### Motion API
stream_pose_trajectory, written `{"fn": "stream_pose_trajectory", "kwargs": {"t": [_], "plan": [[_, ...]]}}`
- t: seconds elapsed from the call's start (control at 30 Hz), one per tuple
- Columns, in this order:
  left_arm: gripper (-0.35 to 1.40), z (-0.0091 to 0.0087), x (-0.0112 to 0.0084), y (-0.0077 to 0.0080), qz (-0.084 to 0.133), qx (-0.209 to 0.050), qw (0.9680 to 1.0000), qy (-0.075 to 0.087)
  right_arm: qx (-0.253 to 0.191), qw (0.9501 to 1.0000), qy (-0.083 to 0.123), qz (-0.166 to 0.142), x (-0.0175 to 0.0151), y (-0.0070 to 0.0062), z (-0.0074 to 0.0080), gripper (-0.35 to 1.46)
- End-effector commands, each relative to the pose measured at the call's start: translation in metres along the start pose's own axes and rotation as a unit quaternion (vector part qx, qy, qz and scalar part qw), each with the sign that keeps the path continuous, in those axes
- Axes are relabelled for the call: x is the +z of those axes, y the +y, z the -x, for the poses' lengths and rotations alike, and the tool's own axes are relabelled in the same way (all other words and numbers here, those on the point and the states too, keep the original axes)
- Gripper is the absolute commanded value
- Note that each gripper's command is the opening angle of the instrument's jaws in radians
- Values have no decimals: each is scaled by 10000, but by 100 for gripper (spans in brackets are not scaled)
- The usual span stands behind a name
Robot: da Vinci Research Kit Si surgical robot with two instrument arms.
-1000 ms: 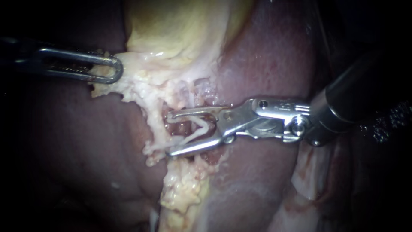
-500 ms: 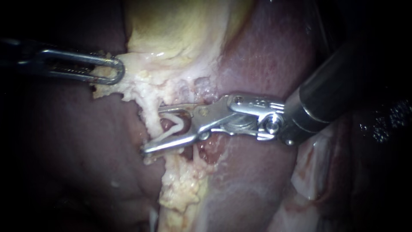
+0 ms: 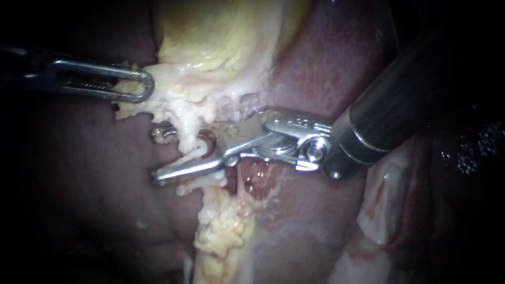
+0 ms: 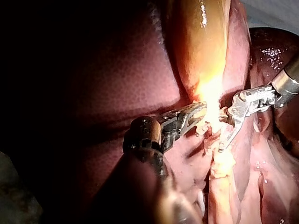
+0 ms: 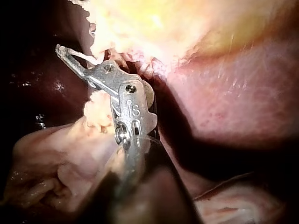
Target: Clipping third clip left tube
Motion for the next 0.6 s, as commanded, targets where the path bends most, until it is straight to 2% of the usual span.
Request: {"fn": "stream_pose_trajectory", "kwargs": {"t": [0.03, 0.33, 0.6], "plan": [[-35, 0, 0, -1, 2, 0, 10000, -3, 1, 10000, -2, -16, 1, -3, -3, 47], [-35, 0, -4, -4, 9, 4, 10000, -8, 114, 9999, 10, -107, 9, -33, -21, 46], [-35, 0, -4, -4, 9, 4, 10000, -9, 206, 9998, 43, 7, 6, -40, -34, 40]]}}
